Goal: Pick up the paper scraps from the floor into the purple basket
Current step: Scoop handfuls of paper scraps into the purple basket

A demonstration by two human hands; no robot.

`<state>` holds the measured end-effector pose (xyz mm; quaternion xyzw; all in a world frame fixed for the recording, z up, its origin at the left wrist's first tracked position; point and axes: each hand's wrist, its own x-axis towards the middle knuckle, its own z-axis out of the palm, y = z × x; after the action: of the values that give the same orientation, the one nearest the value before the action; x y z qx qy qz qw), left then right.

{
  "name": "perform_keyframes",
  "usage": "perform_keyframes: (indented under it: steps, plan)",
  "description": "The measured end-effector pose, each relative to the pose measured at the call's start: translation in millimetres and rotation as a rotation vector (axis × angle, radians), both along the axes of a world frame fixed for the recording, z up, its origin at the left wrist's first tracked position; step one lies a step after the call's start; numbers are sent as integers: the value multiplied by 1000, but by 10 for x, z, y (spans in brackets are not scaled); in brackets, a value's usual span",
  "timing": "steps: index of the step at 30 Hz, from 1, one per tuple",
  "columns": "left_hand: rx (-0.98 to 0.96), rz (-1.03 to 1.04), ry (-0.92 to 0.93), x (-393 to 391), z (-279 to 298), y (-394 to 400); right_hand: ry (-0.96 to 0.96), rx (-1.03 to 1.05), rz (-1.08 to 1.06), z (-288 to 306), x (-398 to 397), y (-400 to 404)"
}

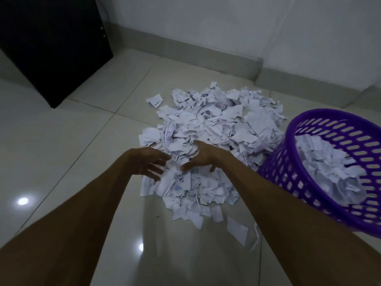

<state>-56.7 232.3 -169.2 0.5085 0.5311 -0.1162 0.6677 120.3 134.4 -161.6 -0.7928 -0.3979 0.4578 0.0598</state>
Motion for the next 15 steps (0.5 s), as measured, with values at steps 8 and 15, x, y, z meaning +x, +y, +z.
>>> perform_keyframes:
  steps: [8, 15]
  plan:
    - [78, 74, -49, 125, -294, -112, 53, 116, -148, -217, 58, 21]
    - [181, 130, -85, 226, -261, -170, 198, 292, -294, -292, 61, -46]
